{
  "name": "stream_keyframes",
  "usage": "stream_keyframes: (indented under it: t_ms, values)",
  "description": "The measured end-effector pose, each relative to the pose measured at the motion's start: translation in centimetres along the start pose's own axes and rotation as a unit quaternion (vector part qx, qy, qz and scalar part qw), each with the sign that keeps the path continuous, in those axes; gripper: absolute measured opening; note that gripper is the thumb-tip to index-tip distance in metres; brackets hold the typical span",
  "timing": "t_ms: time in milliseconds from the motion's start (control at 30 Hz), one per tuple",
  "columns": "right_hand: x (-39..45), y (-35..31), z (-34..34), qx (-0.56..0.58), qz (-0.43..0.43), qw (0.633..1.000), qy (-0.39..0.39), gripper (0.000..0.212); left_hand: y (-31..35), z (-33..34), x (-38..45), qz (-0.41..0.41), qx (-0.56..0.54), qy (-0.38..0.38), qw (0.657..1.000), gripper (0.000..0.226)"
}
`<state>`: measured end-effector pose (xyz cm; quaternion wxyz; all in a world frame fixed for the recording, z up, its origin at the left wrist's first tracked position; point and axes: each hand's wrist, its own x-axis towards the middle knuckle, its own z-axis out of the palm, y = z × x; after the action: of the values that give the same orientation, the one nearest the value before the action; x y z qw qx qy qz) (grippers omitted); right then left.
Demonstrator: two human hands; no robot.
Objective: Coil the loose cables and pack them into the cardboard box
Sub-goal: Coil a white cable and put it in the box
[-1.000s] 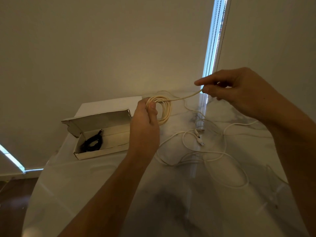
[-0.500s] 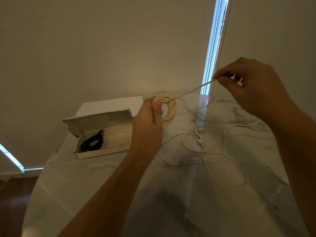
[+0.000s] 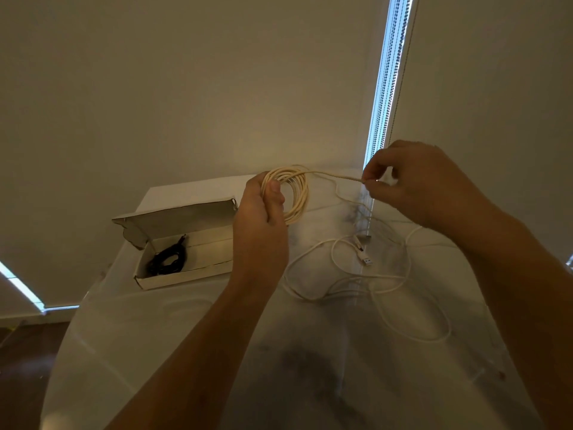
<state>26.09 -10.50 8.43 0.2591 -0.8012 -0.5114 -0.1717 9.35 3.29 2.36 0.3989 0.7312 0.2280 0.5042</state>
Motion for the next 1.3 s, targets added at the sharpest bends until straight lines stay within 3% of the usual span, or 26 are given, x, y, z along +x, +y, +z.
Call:
stream_keyframes:
  t_ms: [100, 167, 333, 467, 533, 733, 867, 1100, 1300]
  values:
    - [-0.1, -0.6, 0.8, 0.119, 0.063, 0.990, -0.049, 0.005, 0.0, -0.1, 0.1, -0.007, -0.021, 0.001, 1.000, 0.029]
    - [-0.3, -1.3, 1.3, 0.238, 0.105, 0.961, -0.088, 0.007, 0.1, 0.0, 0.1, -0.007, -0.032, 0.000, 0.999, 0.028]
    - [-0.6, -3.0, 2.4, 0.517, 0.203, 0.823, -0.121, 0.015, 0.4, 0.2, -0.1, -0.005, -0.040, -0.008, 0.999, 0.029]
    - [-0.6, -3.9, 3.1, 0.617, 0.243, 0.743, -0.095, 0.018, 0.5, 0.4, -0.2, -0.007, -0.047, -0.012, 0.999, 0.029]
    - [-0.7, -4.2, 3.5, 0.639, 0.252, 0.721, -0.096, 0.022, 0.6, 0.6, -0.4, -0.005, -0.048, -0.015, 0.999, 0.029]
    - [-1.0, -4.9, 4.0, 0.652, 0.268, 0.694, -0.149, 0.028, 0.9, 0.9, -0.7, -0.005, -0.056, -0.021, 0.998, 0.029]
    - [-1.1, -5.1, 4.0, 0.634, 0.272, 0.696, -0.200, 0.022, 0.9, 0.8, -0.7, -0.002, -0.055, -0.009, 0.998, 0.031]
    - [-1.3, -5.5, 3.4, 0.649, 0.245, 0.669, -0.267, 0.018, 0.7, 0.6, -0.6, 0.001, -0.046, 0.023, 0.999, 0.030]
    - [-1.5, -6.5, 3.6, 0.603, 0.250, 0.705, -0.277, 0.032, 0.2, 0.9, -0.9, 0.031, -0.026, 0.018, 0.999, 0.030]
